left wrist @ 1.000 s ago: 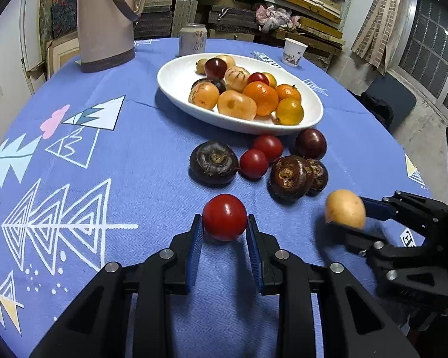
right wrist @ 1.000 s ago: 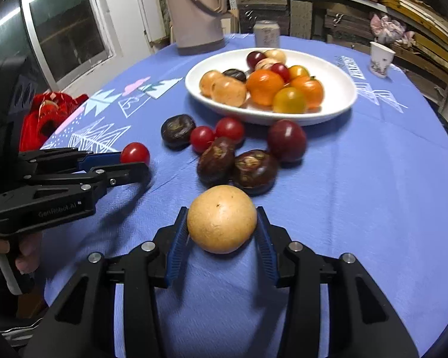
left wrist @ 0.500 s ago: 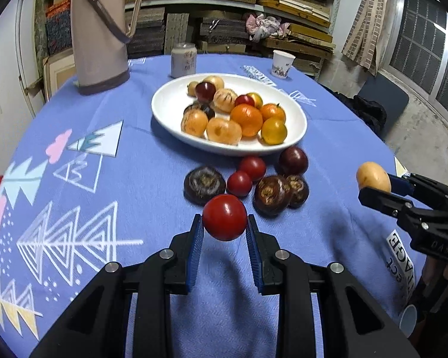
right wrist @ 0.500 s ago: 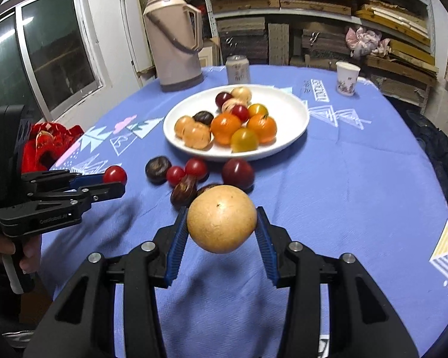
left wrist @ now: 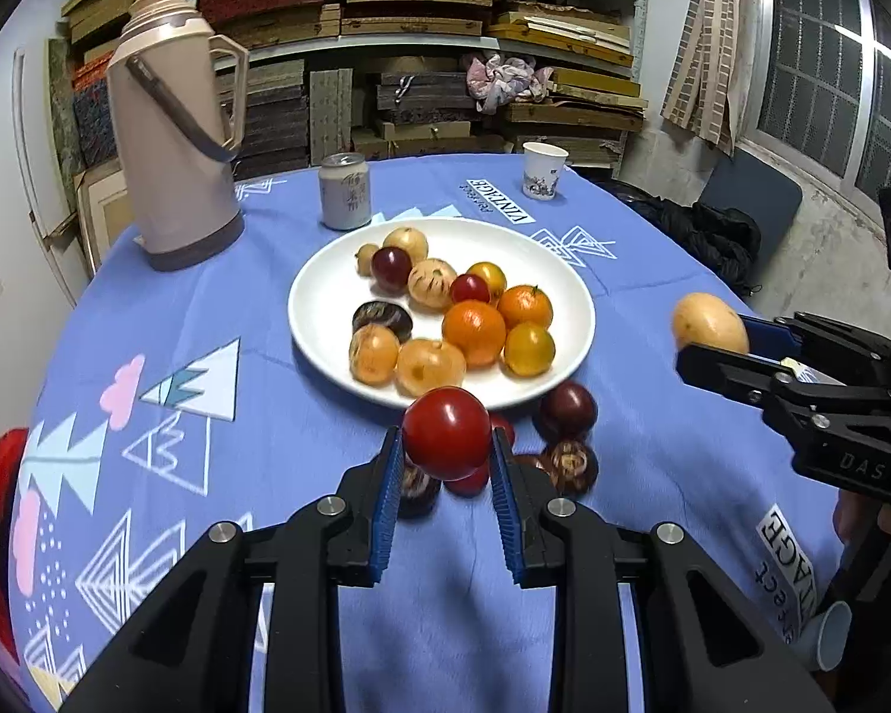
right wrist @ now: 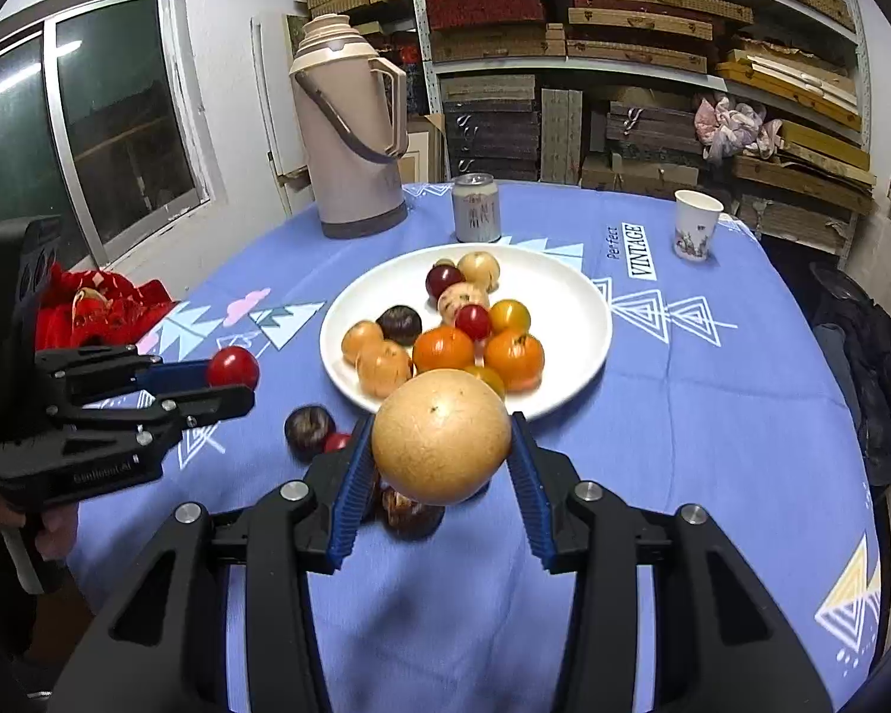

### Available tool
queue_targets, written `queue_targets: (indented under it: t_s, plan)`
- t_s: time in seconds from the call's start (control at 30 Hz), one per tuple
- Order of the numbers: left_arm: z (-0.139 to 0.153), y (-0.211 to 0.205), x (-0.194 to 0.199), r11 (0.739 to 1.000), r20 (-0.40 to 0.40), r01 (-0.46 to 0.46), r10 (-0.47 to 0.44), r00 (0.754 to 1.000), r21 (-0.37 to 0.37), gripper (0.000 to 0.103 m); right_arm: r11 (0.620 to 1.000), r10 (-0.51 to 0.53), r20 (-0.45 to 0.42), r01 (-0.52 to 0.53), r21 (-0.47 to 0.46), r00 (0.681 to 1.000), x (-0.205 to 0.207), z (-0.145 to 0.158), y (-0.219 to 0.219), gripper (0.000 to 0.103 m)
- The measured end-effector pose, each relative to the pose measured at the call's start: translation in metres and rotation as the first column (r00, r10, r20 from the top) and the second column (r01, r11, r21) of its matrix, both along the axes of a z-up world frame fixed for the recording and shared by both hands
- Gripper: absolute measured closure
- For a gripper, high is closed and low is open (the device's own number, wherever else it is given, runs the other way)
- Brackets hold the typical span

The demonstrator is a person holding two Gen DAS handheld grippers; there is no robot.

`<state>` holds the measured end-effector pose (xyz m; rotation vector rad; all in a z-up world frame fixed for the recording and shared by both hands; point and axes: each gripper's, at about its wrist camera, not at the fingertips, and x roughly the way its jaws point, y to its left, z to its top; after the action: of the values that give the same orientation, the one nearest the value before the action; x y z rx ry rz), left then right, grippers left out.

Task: Organize fruits
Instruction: 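Carry the tomato and pale yellow fruit onto the white plate and open both grippers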

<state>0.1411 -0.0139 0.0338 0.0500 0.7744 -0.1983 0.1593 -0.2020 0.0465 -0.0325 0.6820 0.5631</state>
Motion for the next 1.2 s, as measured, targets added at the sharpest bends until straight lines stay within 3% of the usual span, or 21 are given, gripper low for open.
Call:
queue_targets:
  t_s: [0.4,0.9,0.93,1.0,1.2]
  plan:
    - [-0.005,-0.002,0.073,0.999,-0.069,-0.023,0.02,0.997,-0.039,0.074,1.0,-0.001,-0.049,0.001,0.003,0.999,0.067,-0.003,0.026,0.06]
    - [-0.012,0.007,0.142,0.996,-0.093,-0.073,0.068,0.993,-0.05,0.074,0.999,-0.017,-0.121,0.013,-0.038,0.992,0.141,-0.028,0.058,0.059]
    - [-0.014,0.008,0.144,0.995,-0.096,-0.083,0.078,0.992,-0.047,0.072,0.999,-0.02,-0.127,0.016,-0.034,0.992,0.145,-0.031,0.059,0.059]
    - [-0.017,0.011,0.145,0.994,-0.096,-0.107,0.104,0.99,-0.027,0.06,0.999,-0.024,-0.133,0.02,-0.035,0.991,0.147,-0.035,0.06,0.057]
    - [-0.022,0.017,0.135,0.993,-0.088,-0.114,0.114,0.99,0.003,0.051,1.0,-0.023,-0.13,0.021,-0.016,0.991,0.135,-0.037,0.051,0.05]
